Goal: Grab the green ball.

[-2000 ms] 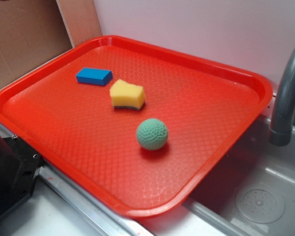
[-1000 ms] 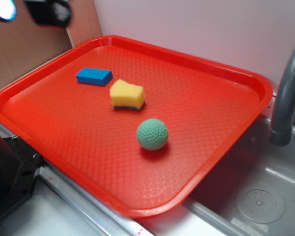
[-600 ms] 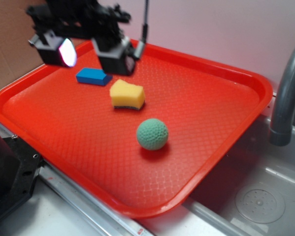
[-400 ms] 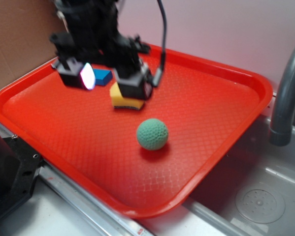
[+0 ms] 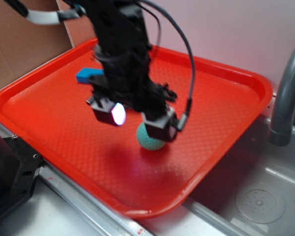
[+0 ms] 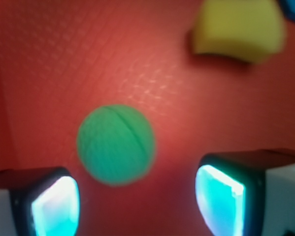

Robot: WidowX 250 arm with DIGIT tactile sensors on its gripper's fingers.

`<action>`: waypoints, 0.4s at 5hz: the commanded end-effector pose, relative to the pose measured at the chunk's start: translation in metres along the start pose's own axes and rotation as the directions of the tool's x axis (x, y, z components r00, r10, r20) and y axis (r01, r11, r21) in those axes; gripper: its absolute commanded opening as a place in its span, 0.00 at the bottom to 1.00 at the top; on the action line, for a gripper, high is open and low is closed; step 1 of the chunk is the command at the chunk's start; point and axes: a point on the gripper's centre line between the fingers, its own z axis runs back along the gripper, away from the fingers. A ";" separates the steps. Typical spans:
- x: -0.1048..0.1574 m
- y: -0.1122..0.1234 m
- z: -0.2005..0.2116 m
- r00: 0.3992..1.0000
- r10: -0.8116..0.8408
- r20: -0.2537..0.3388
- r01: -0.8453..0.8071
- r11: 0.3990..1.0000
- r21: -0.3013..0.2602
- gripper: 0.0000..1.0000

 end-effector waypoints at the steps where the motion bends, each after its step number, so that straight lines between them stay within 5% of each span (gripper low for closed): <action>1: 0.019 -0.010 -0.021 0.998 -0.059 -0.014 0.058 0.996 -0.067 1.00; 2: 0.019 -0.011 -0.025 0.998 -0.054 -0.015 0.053 0.996 -0.072 0.00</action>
